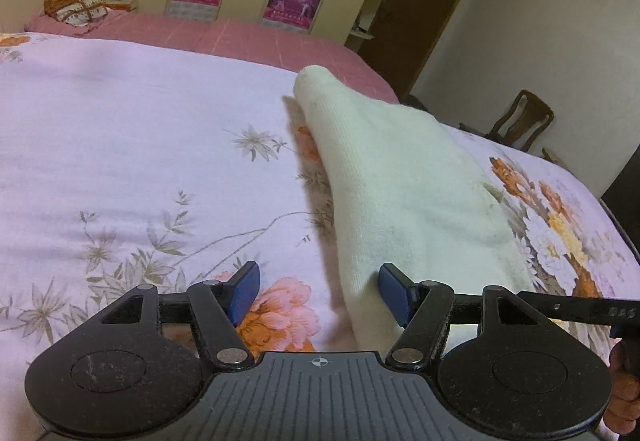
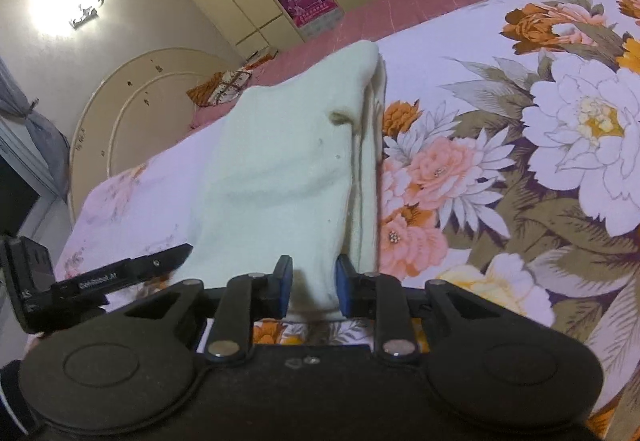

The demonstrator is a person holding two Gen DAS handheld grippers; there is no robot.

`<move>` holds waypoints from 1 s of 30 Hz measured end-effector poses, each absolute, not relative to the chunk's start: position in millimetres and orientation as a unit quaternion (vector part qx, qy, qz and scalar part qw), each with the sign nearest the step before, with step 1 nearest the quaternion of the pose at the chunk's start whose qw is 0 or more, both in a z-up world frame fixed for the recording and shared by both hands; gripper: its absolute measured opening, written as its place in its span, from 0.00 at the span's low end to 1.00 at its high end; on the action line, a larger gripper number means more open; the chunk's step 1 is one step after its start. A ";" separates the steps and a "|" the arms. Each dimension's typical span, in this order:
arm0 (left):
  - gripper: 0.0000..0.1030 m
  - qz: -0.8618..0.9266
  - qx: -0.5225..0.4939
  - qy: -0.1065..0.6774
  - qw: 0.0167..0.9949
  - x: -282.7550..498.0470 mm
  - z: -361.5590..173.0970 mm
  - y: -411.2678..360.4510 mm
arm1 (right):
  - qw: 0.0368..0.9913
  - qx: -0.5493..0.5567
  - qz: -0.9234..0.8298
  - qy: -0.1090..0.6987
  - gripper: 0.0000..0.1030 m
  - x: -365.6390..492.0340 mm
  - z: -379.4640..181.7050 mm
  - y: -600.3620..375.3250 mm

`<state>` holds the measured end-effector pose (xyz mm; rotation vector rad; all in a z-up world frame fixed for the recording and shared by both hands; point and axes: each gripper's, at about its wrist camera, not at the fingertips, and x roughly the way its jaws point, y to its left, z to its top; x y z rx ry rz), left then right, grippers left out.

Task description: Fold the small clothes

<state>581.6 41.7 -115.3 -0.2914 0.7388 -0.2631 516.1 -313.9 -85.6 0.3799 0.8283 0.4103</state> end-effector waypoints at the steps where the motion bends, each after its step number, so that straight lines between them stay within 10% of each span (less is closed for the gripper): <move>1: 0.64 -0.131 -0.143 0.359 0.913 580.5 -113.7 41.2 | 0.882 0.166 0.193 0.396 0.04 515.5 -83.3 -311.1; 10: 0.64 -0.138 -0.097 0.353 0.920 556.3 -103.4 31.5 | 0.886 0.131 0.175 0.409 0.04 499.5 -87.4 -330.2; 14: 0.64 -0.130 -0.116 0.311 0.934 570.1 -86.3 36.1 | 0.910 0.143 0.174 0.348 0.22 497.7 -62.3 -331.2; 27: 0.75 -0.113 -0.087 0.363 0.921 635.0 -100.0 4.7 | 0.927 0.023 0.138 0.348 0.01 575.4 -84.0 -282.6; 30: 0.75 -0.129 -0.117 0.332 0.927 621.7 -94.7 17.4 | 0.940 0.043 0.136 0.311 0.33 558.1 -66.2 -294.5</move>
